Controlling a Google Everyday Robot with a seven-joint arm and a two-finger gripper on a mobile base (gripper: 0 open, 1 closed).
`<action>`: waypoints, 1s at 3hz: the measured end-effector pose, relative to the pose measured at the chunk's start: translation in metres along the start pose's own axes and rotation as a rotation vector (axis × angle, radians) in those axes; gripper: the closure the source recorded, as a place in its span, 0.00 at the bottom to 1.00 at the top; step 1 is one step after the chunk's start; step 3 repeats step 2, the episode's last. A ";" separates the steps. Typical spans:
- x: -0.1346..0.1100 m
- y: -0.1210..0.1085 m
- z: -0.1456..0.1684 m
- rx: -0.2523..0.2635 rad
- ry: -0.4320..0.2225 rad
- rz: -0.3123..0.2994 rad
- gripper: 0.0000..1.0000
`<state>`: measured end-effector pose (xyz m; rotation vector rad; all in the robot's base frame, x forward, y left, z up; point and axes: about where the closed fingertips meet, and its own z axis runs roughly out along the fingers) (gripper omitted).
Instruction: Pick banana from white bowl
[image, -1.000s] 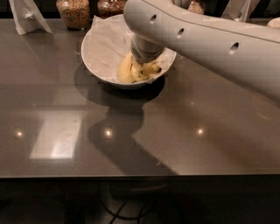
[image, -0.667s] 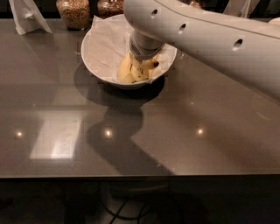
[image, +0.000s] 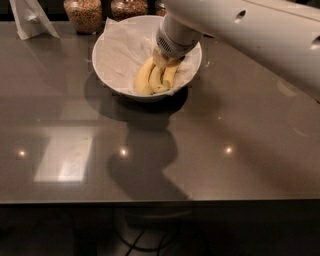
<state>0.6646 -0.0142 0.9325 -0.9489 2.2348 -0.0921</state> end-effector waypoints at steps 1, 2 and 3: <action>-0.001 -0.001 -0.020 -0.026 -0.048 0.008 1.00; 0.000 -0.002 -0.049 -0.080 -0.122 0.004 1.00; 0.000 -0.002 -0.049 -0.080 -0.122 0.004 1.00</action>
Offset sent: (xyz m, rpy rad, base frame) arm -0.0606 -0.0193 0.0600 0.2207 -0.0313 0.1988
